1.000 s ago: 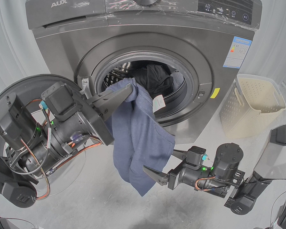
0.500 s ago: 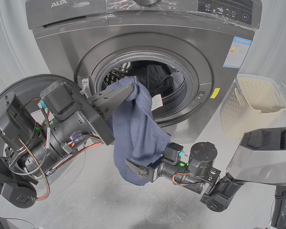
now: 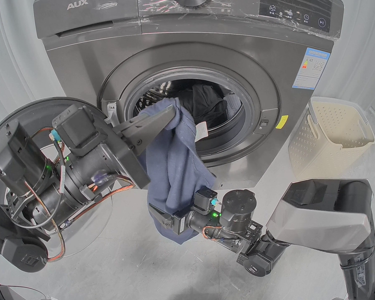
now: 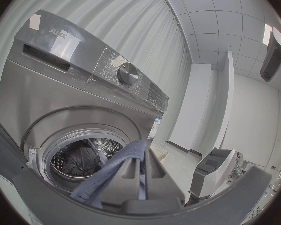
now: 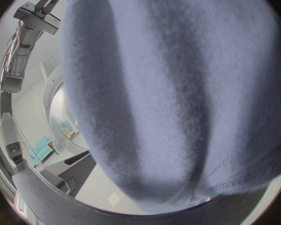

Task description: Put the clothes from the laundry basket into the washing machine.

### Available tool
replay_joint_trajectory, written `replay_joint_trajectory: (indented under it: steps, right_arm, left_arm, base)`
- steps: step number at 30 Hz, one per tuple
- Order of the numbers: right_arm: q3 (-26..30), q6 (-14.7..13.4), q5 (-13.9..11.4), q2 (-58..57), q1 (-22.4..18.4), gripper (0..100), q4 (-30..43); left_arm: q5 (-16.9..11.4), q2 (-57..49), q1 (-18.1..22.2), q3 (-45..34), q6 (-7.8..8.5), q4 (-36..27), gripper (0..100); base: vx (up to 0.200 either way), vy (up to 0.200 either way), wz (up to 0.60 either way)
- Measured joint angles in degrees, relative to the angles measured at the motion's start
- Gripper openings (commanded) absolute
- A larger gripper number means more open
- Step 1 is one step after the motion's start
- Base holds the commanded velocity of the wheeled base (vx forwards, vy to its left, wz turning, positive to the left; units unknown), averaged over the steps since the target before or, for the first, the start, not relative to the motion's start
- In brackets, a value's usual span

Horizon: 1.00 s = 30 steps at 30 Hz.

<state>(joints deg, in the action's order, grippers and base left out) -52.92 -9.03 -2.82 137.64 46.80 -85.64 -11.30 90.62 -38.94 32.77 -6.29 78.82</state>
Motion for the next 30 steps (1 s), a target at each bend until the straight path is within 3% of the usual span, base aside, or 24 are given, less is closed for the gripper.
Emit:
replay_joint_trajectory:
  steps: [5,6,12,18,25,30]
  right_arm:
    - [-4.9,-0.3,1.1,2.5,-0.6,100,0.4]
    - [-5.7,-0.4,1.3,3.0,-0.7,0,0.6]
    - [-8.4,-0.8,2.3,4.7,-1.0,0,0.8]
    - [-7.1,-0.9,2.4,4.1,-1.7,0,0.1]
    - [2.0,-0.9,2.3,-1.4,-2.8,0,-0.5]
    - [11.1,-0.5,2.0,-8.8,-4.0,0,-0.6]
  left_arm:
    - [0.0,0.0,0.0,0.6,-0.22,0.2,0]
    - [0.0,0.0,0.0,0.7,-0.27,0.2,0]
    - [0.6,-0.4,0.0,2.0,-1.04,0.4,0]
    - [0.9,-0.5,0.6,2.5,-1.62,0.3,0]
    - [2.1,-0.5,2.2,3.0,-1.69,0.1,0]
    - [2.4,0.2,6.0,2.4,-1.56,-0.3,0]
  base:
    - [0.000,0.000,0.00]
    - [0.000,0.000,0.00]
    - [0.000,0.000,0.00]
    - [0.000,0.000,0.00]
    - [0.000,0.000,0.00]
    - [0.000,0.000,0.00]
